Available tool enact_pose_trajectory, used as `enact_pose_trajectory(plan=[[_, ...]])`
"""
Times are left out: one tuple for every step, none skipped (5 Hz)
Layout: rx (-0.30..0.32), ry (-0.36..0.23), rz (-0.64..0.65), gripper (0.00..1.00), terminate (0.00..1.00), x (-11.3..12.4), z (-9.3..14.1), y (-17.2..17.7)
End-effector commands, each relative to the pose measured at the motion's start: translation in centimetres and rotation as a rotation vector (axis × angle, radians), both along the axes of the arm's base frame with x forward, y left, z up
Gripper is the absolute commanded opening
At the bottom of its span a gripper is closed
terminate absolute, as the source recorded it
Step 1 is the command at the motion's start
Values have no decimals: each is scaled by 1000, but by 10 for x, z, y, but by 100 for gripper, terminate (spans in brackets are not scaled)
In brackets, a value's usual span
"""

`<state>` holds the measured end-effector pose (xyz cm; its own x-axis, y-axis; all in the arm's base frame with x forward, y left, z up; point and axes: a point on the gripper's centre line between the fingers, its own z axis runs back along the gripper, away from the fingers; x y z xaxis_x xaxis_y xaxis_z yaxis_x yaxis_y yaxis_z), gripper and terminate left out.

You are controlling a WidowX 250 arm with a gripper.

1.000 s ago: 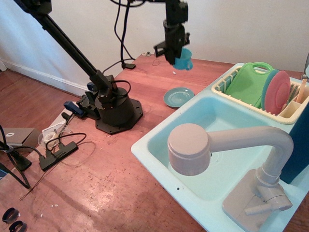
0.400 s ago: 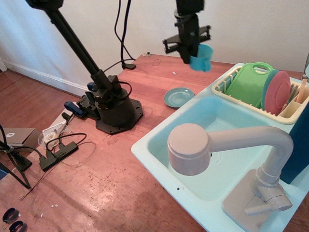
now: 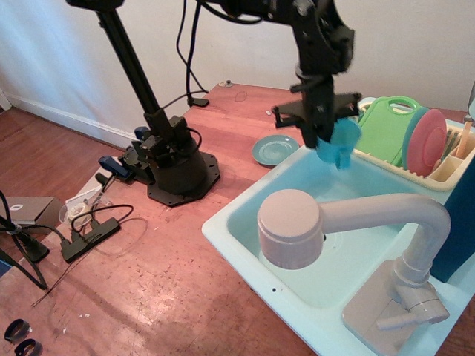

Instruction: Put cup from anywhere into sink

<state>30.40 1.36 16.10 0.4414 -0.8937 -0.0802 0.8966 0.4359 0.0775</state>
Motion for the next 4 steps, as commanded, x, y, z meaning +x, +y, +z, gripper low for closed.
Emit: enact_pose_trajectory(plan=[[-55, -35, -46, 0, 0, 22, -10, -11], [-70, -9, -38, 0, 0, 13, -11, -7], [-59, 18, -6, 100, 0, 6, -6, -1], [-47, 34, 12, 100, 0, 3, -4, 1]])
